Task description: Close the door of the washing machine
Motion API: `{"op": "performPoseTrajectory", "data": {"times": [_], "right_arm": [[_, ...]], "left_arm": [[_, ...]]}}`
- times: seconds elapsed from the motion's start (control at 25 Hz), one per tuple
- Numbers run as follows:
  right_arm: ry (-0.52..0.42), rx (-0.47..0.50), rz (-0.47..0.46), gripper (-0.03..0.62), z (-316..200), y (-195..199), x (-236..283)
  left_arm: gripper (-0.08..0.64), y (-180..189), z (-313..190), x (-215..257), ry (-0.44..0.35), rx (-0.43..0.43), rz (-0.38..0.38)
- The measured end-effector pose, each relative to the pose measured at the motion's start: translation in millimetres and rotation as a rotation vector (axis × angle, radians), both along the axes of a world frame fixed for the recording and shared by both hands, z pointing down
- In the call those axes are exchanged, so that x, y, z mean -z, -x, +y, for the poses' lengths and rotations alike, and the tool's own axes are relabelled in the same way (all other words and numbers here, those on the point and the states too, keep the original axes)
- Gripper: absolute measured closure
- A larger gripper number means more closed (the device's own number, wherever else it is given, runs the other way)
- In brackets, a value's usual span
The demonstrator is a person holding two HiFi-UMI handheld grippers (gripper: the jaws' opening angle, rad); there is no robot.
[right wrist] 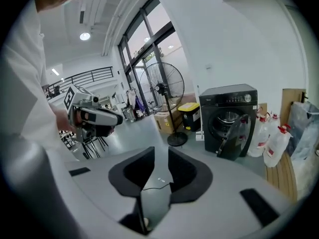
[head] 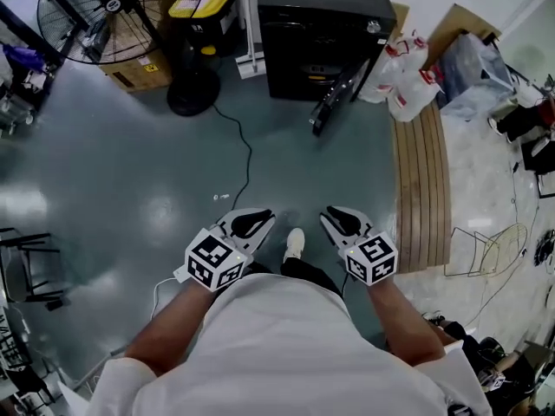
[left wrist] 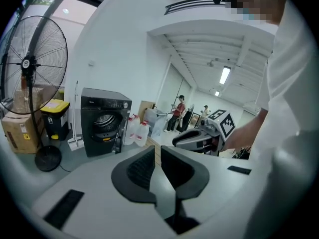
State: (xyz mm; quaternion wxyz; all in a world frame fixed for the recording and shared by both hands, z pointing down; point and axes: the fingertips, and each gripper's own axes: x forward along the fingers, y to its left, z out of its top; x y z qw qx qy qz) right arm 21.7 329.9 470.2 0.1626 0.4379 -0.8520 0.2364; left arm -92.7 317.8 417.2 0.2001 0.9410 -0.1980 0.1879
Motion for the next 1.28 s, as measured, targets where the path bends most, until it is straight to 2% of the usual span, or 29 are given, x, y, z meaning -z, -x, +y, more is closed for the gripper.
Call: {"op": "performPoseTrajectory", "data": {"times": [0.28, 0.6, 0.72, 1.04, 1.28], "right_arm": [[0.039, -0.016, -0.019, 0.489, -54.0, -27.1, -14.0], [0.095, -0.09, -0.011, 0.491, -122.5, -47.3, -35.8], [0.112, -0.13, 0.009, 0.492, -155.8, -48.6, -38.7], [0.17, -0.3, 0.023, 0.503, -235.9, -57.6, -50.2], [0.24, -0.398, 0.015, 0.495, -271.5, -77.3, -77.7]], "left_arm": [[0.509, -20.9, -43.6, -4.9, 0.028, 0.017, -0.019], [0.532, -25.1, -117.4, -10.3, 0.031, -0.03, 0.001], [0.538, -18.5, -157.4, -8.3, 0.033, -0.068, 0.009], [0.543, -1.7, -241.4, 0.3, 0.025, -0.232, 0.027], [0.543, 9.1, -280.9, -11.6, 0.055, -0.278, 0.014]]}}
